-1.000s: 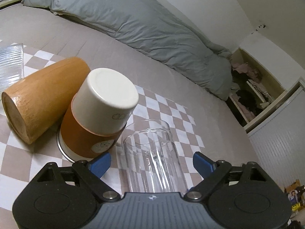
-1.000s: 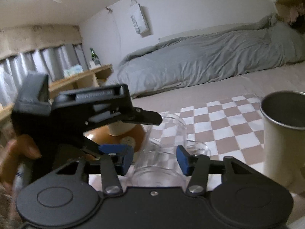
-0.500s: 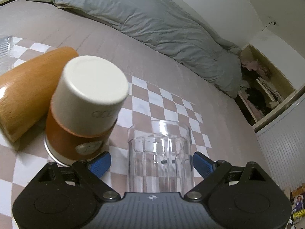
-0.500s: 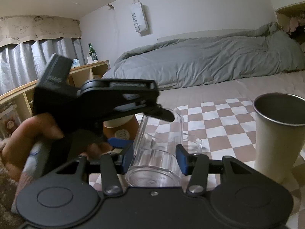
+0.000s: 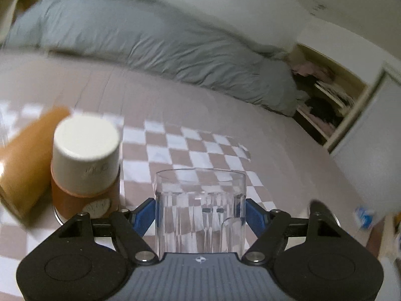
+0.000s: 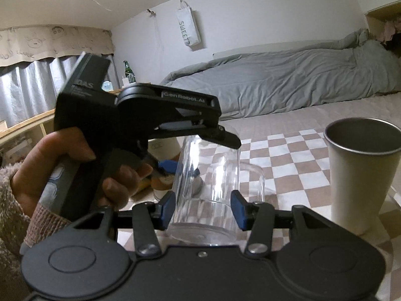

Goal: Flip cup upright
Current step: 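Lift and rotate the pitcher upright with the right gripper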

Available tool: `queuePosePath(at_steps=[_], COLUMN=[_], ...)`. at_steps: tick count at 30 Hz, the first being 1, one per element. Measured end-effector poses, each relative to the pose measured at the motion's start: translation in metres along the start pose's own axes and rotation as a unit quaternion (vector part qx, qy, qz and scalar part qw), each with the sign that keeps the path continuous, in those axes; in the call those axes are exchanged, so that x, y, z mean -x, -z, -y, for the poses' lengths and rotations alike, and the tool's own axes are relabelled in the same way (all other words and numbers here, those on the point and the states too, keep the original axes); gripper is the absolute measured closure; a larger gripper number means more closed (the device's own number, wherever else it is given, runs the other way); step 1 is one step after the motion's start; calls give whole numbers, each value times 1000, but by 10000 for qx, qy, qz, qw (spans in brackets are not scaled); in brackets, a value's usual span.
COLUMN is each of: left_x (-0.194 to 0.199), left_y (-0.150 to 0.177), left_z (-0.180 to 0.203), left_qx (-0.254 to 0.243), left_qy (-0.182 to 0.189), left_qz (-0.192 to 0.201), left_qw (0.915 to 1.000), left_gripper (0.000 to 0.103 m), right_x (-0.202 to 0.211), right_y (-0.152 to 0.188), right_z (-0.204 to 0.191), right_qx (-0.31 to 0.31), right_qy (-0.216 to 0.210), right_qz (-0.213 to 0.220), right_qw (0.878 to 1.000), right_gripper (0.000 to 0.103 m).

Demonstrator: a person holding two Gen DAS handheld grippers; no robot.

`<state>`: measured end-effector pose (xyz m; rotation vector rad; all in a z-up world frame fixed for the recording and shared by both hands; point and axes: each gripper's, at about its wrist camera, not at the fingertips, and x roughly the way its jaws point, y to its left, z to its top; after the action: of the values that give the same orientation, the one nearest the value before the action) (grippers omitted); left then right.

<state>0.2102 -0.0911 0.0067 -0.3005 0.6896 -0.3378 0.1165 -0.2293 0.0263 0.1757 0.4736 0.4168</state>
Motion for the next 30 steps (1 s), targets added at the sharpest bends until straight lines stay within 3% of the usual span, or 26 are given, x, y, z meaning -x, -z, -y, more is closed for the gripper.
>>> queuePosePath(at_steps=[5, 13, 18, 25, 30], left_x=[25, 42, 36, 31, 27], left_y=[9, 25, 36, 54, 52], left_z=[23, 55, 73, 91, 95], left_qx=[-662, -1354, -1789, -2545, -2623], left_qy=[-64, 72, -15, -304, -366], left_qz=[293, 478, 451, 388, 307], left_qw=[9974, 9896, 9828, 9658, 9638], left_gripper=[27, 27, 27, 27, 27], right_x=[7, 11, 13, 11, 9], right_y=[5, 11, 14, 19, 19], right_z=[-2, 1, 13, 20, 20], right_qx=[-44, 167, -55, -126, -181], right_qy=[6, 651, 670, 625, 601], right_qz=[-64, -1, -42, -196, -265], right_qw=[10000, 9977, 9977, 9978, 9977], right_gripper=[55, 57, 57, 57, 57])
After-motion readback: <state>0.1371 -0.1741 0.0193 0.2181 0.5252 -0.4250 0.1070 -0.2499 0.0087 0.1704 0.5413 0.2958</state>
